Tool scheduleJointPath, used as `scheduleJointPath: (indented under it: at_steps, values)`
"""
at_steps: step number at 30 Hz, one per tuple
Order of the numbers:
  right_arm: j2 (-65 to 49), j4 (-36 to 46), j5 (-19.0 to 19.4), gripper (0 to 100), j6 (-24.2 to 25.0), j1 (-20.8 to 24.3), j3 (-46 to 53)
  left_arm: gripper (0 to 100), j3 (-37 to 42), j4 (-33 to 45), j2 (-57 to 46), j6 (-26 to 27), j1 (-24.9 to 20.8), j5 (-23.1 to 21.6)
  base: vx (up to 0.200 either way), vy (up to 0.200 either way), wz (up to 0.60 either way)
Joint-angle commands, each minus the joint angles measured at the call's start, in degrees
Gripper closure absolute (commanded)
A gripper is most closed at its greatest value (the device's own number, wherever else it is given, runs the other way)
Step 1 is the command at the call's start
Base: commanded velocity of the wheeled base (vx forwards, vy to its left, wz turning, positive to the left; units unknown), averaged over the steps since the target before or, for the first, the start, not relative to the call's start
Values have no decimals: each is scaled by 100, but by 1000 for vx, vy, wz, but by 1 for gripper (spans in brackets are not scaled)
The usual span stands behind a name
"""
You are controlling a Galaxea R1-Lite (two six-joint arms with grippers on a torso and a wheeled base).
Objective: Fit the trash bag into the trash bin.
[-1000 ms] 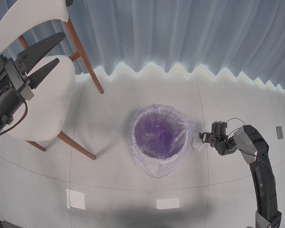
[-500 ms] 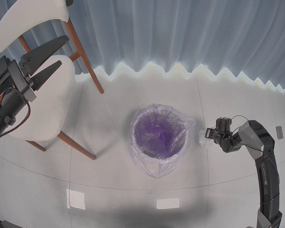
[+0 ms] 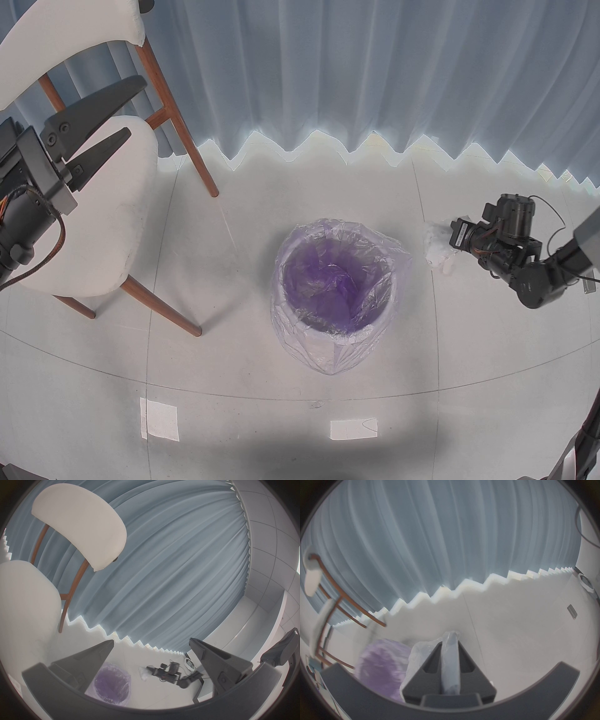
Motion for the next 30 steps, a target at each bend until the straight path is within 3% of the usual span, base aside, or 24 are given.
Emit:
scheduleJointPath:
  at_steps: [1,2,4,9,12,14,15,17,22,30]
  values:
    - [-3197,-1609,231,100,364,1483,2757,0,9,24,25,206,16,7,0,0,0]
    - [-3066,-1767,231,100,381,1879,2881,0,18,24,51,346,-36,7,0,0,0]
    - [-2802,-1890,222,100,390,2256,3074,0,18,24,174,417,-71,-1,0,0,0]
    - [-1483,-2927,205,100,390,2450,3505,0,35,24,464,408,-344,87,0,0,0]
    - [-86,-4500,99,100,338,2494,3390,0,132,6,622,434,-493,166,0,0,0]
    - [353,-4500,-77,100,294,2529,3179,0,220,-38,658,434,-616,174,0,0,0]
    - [485,-4483,-455,100,329,2564,2933,0,255,-47,684,434,-652,174,0,0,0]
    - [485,-4500,-578,100,425,2608,2714,0,264,-55,719,443,-660,174,0,0,0]
    - [652,-4500,-639,100,610,2608,2142,0,299,-55,702,443,-695,174,0,0,0]
    - [1338,-4500,-648,100,214,2503,1290,0,299,-55,684,452,-722,174,0,0,0]
